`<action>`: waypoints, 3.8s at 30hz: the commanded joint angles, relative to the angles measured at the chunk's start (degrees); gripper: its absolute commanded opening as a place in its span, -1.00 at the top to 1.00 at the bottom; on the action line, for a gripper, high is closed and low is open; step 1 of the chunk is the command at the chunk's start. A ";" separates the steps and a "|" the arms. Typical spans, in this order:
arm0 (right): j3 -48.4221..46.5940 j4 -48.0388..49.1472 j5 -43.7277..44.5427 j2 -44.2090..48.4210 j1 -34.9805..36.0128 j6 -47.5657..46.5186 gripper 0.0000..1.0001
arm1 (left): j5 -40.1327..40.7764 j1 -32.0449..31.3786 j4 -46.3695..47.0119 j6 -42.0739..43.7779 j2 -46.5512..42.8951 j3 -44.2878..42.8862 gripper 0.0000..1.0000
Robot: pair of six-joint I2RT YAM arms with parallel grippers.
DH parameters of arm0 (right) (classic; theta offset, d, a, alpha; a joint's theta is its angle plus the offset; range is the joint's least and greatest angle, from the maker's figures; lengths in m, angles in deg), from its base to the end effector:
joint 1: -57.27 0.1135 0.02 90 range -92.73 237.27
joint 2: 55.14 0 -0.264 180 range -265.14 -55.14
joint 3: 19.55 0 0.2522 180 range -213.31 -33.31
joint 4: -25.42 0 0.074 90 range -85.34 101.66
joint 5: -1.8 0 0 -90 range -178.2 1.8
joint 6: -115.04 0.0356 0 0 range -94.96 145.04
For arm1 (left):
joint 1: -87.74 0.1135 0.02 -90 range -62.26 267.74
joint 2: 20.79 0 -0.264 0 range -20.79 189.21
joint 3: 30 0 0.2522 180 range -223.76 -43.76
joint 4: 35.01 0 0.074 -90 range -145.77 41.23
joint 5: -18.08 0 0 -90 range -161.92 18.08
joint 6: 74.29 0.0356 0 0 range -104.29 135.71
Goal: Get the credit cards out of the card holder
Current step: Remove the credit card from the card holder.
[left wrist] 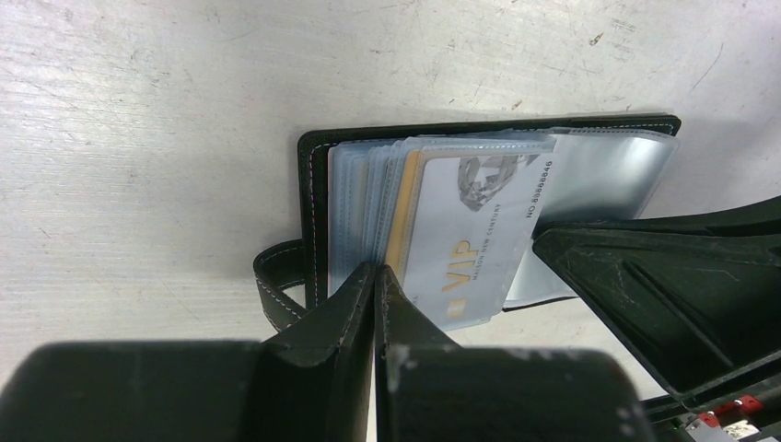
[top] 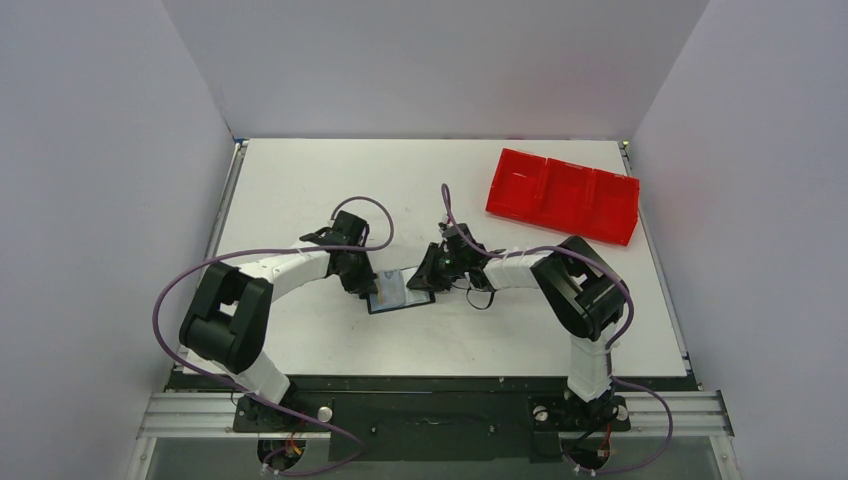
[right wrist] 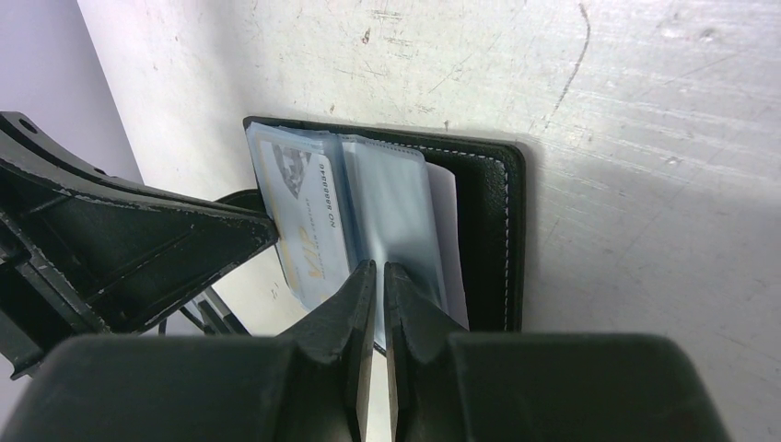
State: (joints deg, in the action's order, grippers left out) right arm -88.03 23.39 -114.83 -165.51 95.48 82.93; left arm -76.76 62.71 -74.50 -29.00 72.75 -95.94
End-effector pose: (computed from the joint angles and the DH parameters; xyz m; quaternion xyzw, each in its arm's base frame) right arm 0.2855 0.2450 0.1192 0.0642 0.8977 0.4249 0.0970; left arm 0.2727 -0.1307 0.1593 -0.1591 0.9662 -0.1474 0.1391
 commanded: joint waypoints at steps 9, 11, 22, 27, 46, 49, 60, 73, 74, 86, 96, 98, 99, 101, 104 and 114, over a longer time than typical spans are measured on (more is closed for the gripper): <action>0.72 0.05 2.42 1.41 -0.67 -0.93 0.87 | 4.93 -3.24 -3.98 4.57 -4.72 -5.17 0.87; 0.73 0.05 2.41 1.31 -0.58 -0.86 0.88 | 4.85 -3.68 -3.96 4.69 -4.75 -5.86 0.87; 0.14 -0.46 2.29 1.24 -0.59 -1.10 0.87 | 5.28 -4.14 -2.11 4.96 -0.24 -5.78 0.97; -0.25 -0.51 2.15 1.13 -0.46 -1.11 0.77 | 4.85 -4.35 0.32 4.90 1.03 -4.39 1.00; -1.82 4.11 -1.00 -1.13 0.68 2.42 0.77 | 5.57 -5.08 -0.25 3.20 4.99 -3.19 1.00; -1.91 4.72 -1.41 -1.54 0.77 3.03 0.77 | 5.37 -5.21 0.04 2.81 5.50 -3.12 1.00; -2.02 5.43 -1.83 -2.53 1.32 3.59 0.78 | 5.36 -5.46 0.45 2.14 6.31 -2.60 1.00; -0.12 7.82 -1.53 -1.60 -0.06 5.12 1.00 | 6.79 -4.59 -0.32 1.48 6.31 -0.68 1.00; 0.07 7.93 -1.50 -1.56 -0.11 5.19 1.00 | 7.09 -4.41 -0.35 1.47 6.22 -0.57 1.00; 1.37 8.48 -0.68 -1.07 -1.22 4.98 1.00 | 8.54 -2.82 -1.54 2.38 5.79 0.36 1.00; 2.18 8.71 -0.24 -1.15 -1.68 4.98 1.00 | 8.14 -2.47 -1.20 2.96 5.40 0.69 1.00; 2.16 8.70 -0.19 -1.20 -1.70 5.02 1.00 | 8.07 -2.49 -1.20 3.15 5.46 0.60 0.94; 2.16 8.68 -0.20 -1.23 -1.72 5.01 1.00 | 8.02 -2.48 -1.21 3.19 5.39 0.64 0.92; 2.12 8.64 -0.19 -1.25 -1.73 4.98 1.00 | 8.01 -2.40 -1.03 3.26 5.26 0.67 0.86; 2.04 8.67 -0.22 -1.39 -1.70 4.96 1.00 | 7.71 -2.39 -0.63 3.44 4.79 0.85 0.72; 2.15 7.94 0.34 -1.11 -1.74 4.61 1.00 | 7.52 -2.39 -0.63 3.82 4.32 0.71 0.68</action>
State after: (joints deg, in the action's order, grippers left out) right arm -86.63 30.51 -117.78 -167.52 95.07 88.72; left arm -75.01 59.47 -71.51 -27.54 74.69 -98.32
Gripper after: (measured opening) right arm 0.009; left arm 0.155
